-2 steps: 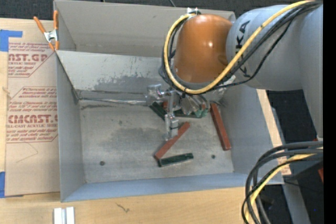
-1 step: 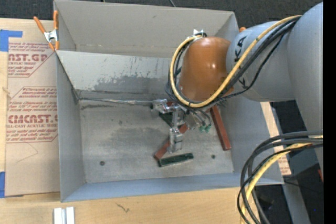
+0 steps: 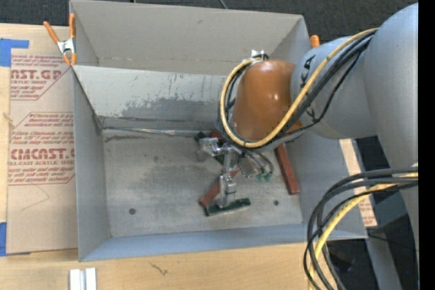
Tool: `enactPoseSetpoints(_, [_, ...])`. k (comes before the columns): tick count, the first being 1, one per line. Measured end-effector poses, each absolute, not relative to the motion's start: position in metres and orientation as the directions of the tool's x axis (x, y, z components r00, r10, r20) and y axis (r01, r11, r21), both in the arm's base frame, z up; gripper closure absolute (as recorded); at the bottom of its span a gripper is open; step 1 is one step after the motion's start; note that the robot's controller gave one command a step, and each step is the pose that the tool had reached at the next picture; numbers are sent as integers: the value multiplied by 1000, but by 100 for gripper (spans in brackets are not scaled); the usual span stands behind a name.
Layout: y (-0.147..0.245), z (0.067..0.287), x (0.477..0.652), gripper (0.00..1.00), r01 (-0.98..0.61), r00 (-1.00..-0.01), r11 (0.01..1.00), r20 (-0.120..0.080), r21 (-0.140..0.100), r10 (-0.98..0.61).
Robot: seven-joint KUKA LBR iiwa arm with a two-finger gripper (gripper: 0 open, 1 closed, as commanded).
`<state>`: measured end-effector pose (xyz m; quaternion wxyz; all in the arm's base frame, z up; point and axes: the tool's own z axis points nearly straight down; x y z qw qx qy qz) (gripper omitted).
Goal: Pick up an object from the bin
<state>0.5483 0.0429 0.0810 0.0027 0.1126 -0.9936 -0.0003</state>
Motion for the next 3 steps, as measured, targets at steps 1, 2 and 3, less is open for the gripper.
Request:
enactPoseSetpoints(1, [2,72,520,100,-471,-882,882,-2,-1,-471])
enactPoseSetpoints(2, [3,70,519,0,-472,-882,882,-3,1,-472])
enactPoseSetpoints(3, [3,71,520,100,-472,-882,882,-5,0,-472])
